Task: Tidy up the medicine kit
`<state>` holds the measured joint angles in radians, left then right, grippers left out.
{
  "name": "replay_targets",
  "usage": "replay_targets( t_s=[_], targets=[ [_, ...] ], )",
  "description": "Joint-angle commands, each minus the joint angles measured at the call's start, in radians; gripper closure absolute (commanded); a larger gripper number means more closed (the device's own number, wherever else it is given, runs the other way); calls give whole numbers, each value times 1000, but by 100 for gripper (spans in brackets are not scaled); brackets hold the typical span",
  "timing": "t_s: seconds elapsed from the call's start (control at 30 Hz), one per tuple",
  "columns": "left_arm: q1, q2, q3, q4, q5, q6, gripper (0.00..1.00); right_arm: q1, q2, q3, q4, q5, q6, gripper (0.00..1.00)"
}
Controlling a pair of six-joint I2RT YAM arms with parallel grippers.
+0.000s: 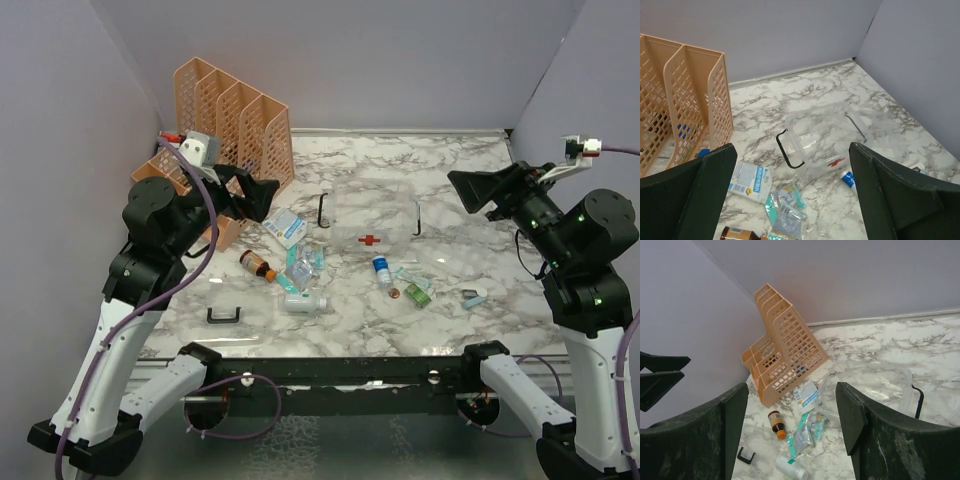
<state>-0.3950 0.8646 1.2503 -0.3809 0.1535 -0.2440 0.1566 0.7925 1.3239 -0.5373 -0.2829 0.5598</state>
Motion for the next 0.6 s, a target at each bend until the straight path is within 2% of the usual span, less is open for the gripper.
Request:
replay_targets(
  t_s=[0.0,0.13,0.3,0.47,0.57],
  targets=[
    [-12,-29,-21,71,82,-15,1,-7,-22,-16,34,-56,20,28],
    [-25,-28,-38,122,196,-69,1,-9,-33,-28,35,-75,21,28],
    [-67,-7,-117,193,380,-66,1,-10,-37,-64,61,-124,19,28],
    [-121,13,-251,200,377,-144,4,-9,-44,-140,96,-221,20,28],
    [-136,11,-340,175,320,-216,7,-9,-49,-196,124,-284,35,28]
  ],
)
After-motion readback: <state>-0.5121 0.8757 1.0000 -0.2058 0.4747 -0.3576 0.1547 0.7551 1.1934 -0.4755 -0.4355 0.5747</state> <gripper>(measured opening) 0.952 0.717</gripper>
